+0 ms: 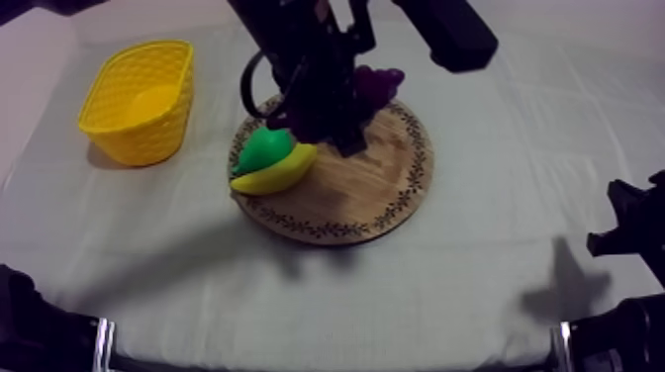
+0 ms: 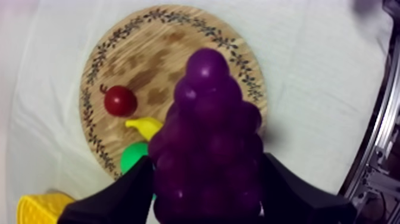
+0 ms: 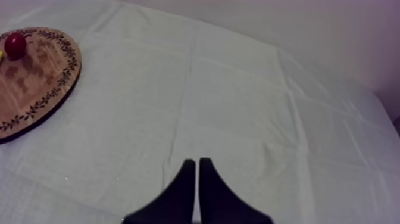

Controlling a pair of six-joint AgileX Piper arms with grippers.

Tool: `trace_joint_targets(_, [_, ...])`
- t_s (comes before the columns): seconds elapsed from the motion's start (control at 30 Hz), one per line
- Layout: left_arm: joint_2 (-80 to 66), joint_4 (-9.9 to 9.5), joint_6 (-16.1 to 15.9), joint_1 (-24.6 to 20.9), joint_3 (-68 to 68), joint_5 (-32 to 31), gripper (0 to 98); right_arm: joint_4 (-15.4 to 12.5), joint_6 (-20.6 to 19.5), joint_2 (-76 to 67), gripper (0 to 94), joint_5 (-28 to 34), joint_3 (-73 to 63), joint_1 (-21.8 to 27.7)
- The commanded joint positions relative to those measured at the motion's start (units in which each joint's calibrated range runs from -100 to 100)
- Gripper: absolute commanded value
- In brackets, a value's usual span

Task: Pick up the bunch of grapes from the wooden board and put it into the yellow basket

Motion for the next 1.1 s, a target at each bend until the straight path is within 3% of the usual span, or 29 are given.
trace_joint_targets(0.0, [-0.41,0.08,0.37,-0.93,0.06,-0.04,46.6,-0.02,0.01,0.00,0.3,0.00,-0.04,0.02])
trace_joint_targets(0.47, [-1.01,2.68,-1.41,-13.17,0.36,-0.36,47.1,-0.02,0.01,0.00,0.3,0.00,-0.04,0.02])
trace_joint_targets(1.07, [-0.44,2.40,-0.43,-29.31,-0.67,-2.04,40.3,-0.02,0.01,0.00,0.3,0.00,-0.04,0.02])
